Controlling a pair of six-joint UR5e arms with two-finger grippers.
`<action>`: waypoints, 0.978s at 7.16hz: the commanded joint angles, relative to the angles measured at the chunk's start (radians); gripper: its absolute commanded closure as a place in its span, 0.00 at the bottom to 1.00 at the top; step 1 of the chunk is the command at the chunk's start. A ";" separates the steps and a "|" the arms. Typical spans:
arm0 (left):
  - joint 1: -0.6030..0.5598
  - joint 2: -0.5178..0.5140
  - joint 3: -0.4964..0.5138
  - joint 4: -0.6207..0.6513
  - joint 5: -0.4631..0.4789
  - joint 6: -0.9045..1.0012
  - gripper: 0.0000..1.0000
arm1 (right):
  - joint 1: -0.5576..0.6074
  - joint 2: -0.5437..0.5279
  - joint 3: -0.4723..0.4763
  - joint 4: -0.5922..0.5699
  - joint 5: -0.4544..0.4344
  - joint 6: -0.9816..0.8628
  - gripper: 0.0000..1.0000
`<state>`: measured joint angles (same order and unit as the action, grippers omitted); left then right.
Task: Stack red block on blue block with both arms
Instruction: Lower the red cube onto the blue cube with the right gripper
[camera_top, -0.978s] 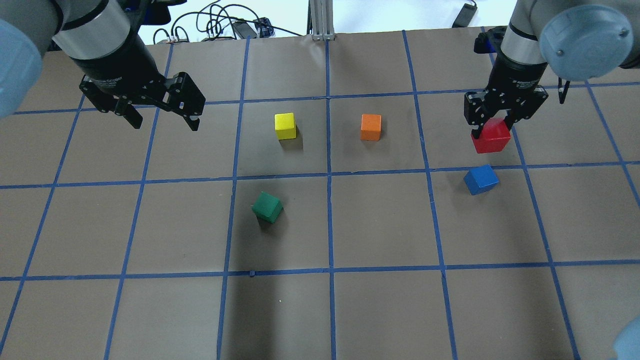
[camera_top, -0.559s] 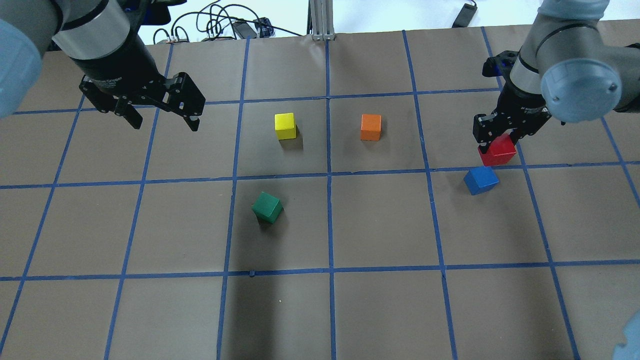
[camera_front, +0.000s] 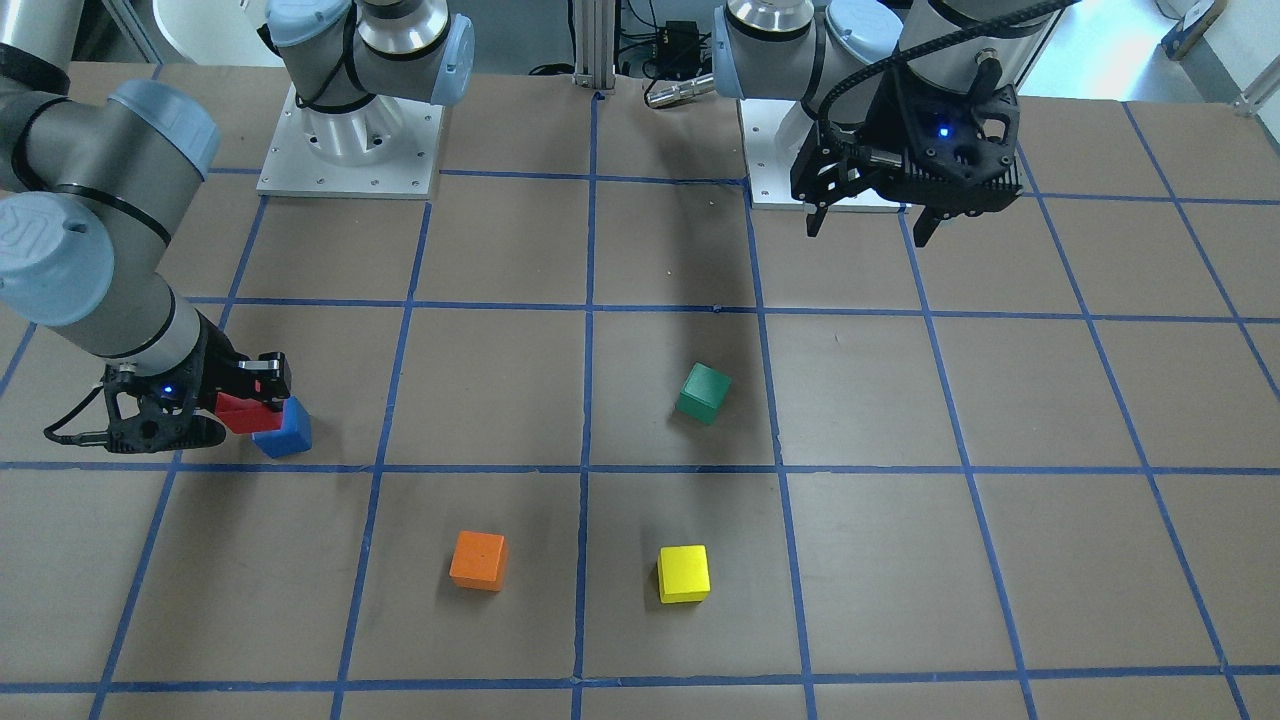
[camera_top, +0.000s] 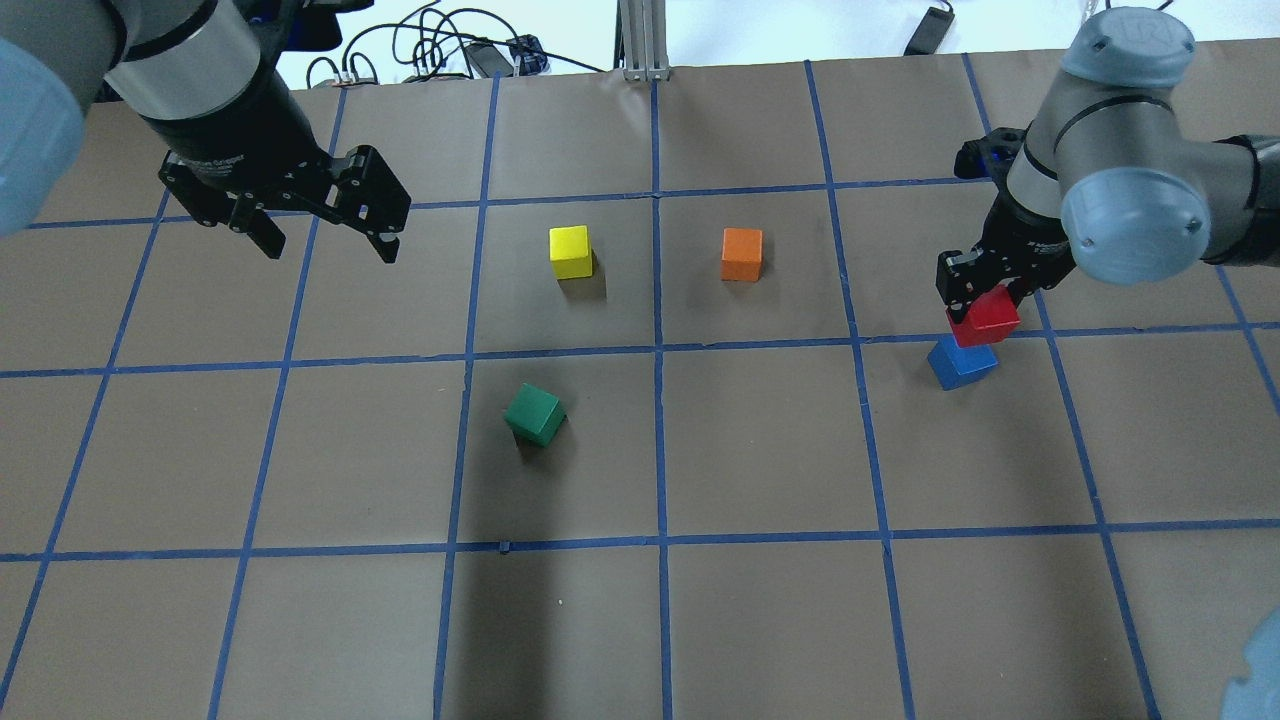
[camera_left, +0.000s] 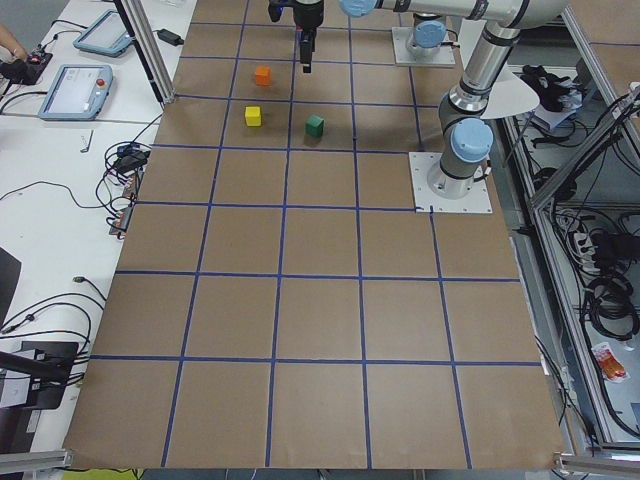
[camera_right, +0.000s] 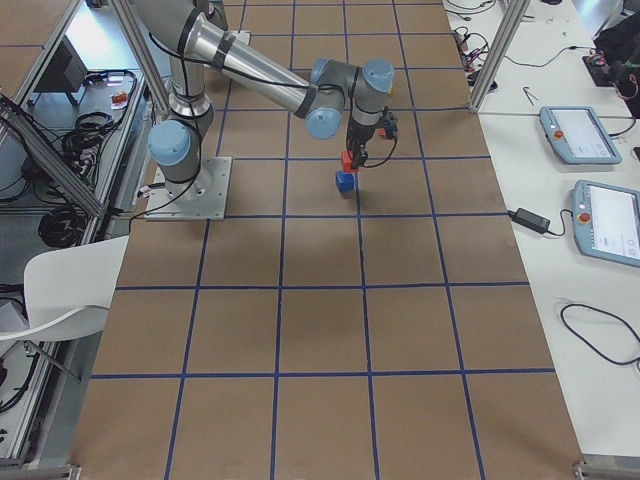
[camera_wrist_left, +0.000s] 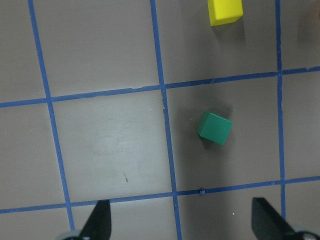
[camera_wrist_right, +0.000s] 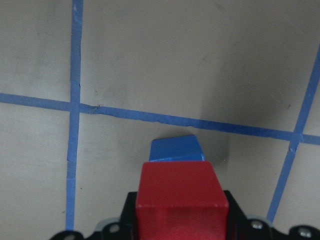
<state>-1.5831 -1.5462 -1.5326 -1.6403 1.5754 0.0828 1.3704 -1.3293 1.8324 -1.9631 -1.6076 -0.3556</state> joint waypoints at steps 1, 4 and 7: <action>0.000 0.000 0.000 0.000 0.000 0.000 0.00 | -0.001 0.002 0.025 -0.026 -0.002 -0.029 1.00; 0.000 0.000 -0.001 0.000 0.000 0.000 0.00 | -0.001 0.010 0.056 -0.086 -0.003 -0.034 1.00; 0.000 0.000 0.002 0.001 0.000 0.000 0.00 | -0.002 0.012 0.059 -0.086 -0.008 -0.034 1.00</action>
<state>-1.5830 -1.5462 -1.5323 -1.6392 1.5747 0.0828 1.3694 -1.3181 1.8904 -2.0489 -1.6134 -0.3879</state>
